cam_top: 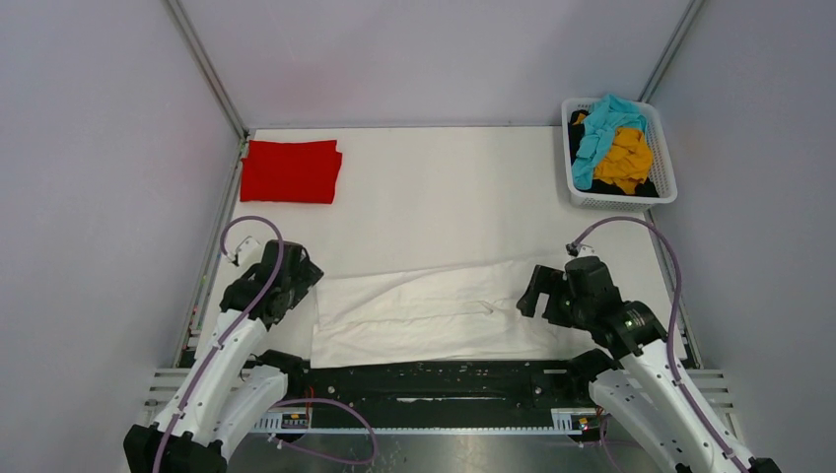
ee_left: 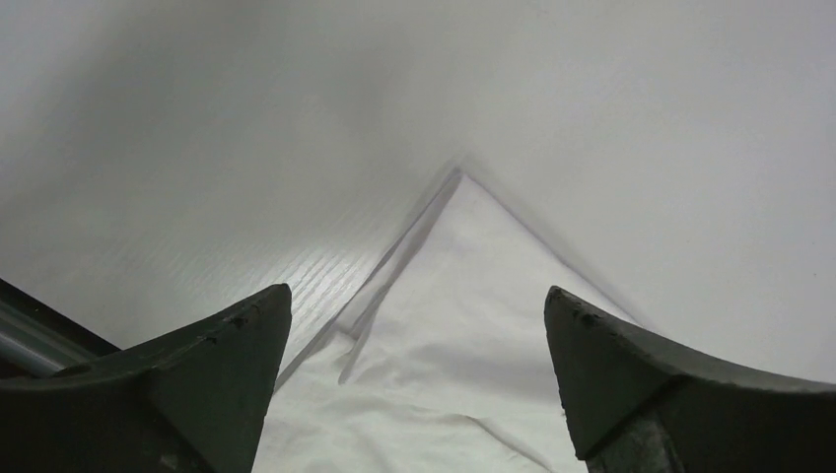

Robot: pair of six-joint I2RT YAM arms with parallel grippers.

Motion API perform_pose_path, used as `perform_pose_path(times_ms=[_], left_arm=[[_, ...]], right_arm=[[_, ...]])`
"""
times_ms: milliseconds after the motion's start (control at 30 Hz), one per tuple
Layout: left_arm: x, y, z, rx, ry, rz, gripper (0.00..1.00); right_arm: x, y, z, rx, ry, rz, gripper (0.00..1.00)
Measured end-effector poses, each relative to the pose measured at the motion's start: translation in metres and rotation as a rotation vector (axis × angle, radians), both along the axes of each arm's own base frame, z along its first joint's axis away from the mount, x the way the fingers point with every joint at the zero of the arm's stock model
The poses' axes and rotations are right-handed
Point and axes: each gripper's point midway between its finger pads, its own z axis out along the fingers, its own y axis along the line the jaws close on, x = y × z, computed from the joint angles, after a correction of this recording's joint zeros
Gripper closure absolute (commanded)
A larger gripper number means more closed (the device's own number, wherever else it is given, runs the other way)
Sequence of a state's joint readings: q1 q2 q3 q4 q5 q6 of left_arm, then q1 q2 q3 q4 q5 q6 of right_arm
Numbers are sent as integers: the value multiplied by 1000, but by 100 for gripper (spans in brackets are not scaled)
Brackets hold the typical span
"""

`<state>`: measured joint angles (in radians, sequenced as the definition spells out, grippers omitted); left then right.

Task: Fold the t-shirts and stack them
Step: Fold the other side of the tshirt into a rectangle, then rotate the tshirt 90 degrees

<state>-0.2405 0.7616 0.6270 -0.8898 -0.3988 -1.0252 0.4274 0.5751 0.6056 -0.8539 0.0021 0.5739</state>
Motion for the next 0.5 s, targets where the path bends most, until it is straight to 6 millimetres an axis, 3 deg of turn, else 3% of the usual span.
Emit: perform_pose_path(times_ms=[100, 200, 333, 500], left_arm=[[6, -5, 6, -18, -19, -21, 1], [16, -23, 3, -74, -18, -92, 1], [28, -49, -11, -123, 35, -198, 1], [27, -64, -28, -123, 106, -271, 1]], right_arm=[[19, 2, 6, 5, -66, -25, 1], [38, 9, 1, -6, -66, -29, 0], [61, 18, -27, -63, 14, -2, 1], [63, 26, -62, -104, 138, 61, 1]])
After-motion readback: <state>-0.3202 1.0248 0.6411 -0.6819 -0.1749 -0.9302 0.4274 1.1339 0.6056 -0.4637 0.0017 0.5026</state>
